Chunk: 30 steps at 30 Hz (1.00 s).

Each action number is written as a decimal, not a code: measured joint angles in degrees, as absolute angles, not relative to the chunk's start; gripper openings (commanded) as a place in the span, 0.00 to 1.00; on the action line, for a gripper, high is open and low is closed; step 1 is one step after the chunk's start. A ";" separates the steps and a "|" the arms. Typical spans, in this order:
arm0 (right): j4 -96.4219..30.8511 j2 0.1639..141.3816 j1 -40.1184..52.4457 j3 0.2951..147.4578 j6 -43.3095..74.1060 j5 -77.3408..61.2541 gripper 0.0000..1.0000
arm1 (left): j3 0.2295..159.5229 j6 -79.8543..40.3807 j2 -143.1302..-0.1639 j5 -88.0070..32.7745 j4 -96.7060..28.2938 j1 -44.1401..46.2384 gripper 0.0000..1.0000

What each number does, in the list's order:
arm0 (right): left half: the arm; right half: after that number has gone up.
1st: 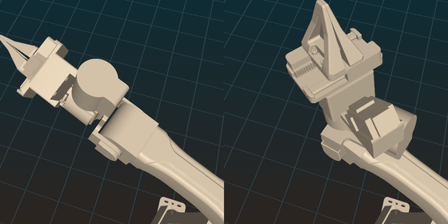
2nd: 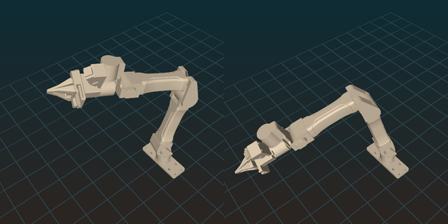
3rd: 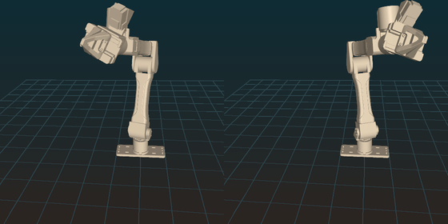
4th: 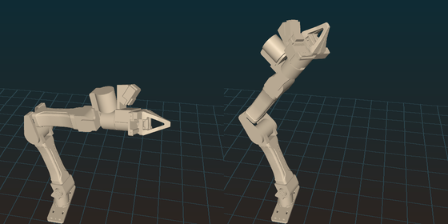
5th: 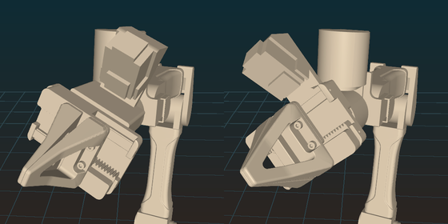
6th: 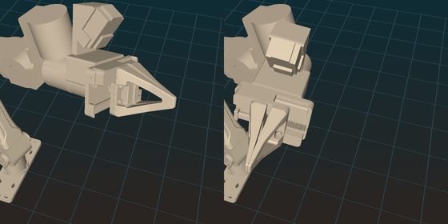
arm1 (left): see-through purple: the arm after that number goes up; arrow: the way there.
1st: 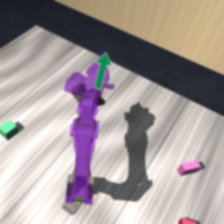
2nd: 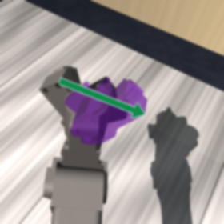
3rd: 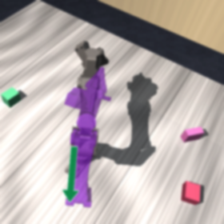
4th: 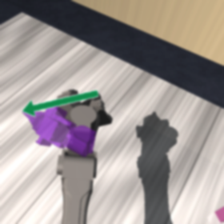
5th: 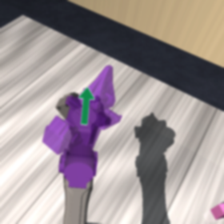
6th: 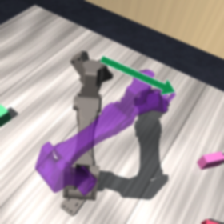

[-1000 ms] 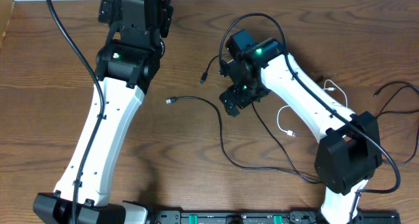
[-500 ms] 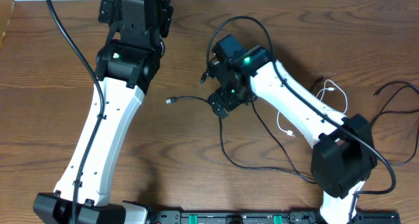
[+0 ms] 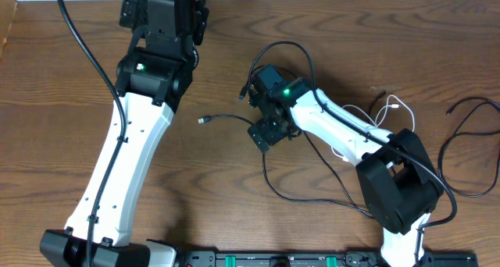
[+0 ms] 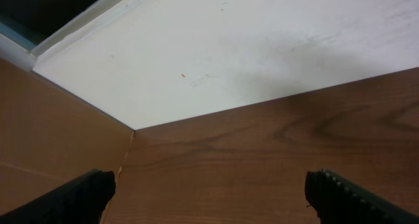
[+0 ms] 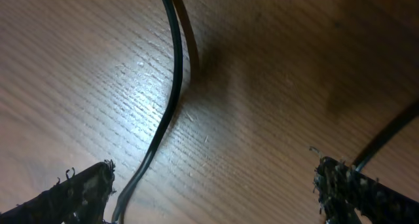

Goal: Untangle cables

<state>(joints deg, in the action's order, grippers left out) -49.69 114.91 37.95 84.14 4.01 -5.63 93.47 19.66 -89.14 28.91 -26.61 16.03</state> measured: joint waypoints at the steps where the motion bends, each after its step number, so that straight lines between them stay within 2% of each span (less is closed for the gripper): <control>1: -49.06 114.91 37.98 83.77 4.25 -5.91 0.97 | 93.47 19.66 -89.14 28.91 -26.63 16.14 0.98; 13: -44.01 115.11 41.41 81.34 7.16 -8.23 0.99 | 93.47 19.66 -89.14 28.91 -26.68 17.43 0.98; 21: -43.66 117.97 42.13 81.30 8.32 -8.60 0.96 | 93.47 19.68 -89.14 28.91 -26.68 17.43 0.98; 22: -43.62 117.97 42.13 81.30 8.47 -8.47 0.93 | 93.47 19.68 -89.14 28.91 -26.68 17.43 0.98; 27: -43.66 118.04 42.13 81.25 8.60 -8.67 0.52 | 93.47 19.68 -89.14 28.91 -26.68 17.43 0.98; 29: -43.72 118.04 42.13 81.23 8.88 -8.78 0.25 | 93.47 19.68 -89.14 28.91 -26.68 17.43 0.98; 30: -43.70 118.04 42.13 81.23 8.80 -8.86 0.15 | 93.47 19.66 -89.14 28.91 -26.70 17.43 0.98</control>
<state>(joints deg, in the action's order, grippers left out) -43.70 118.04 42.13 81.23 8.80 -8.86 93.47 19.66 -89.14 28.91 -26.70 17.43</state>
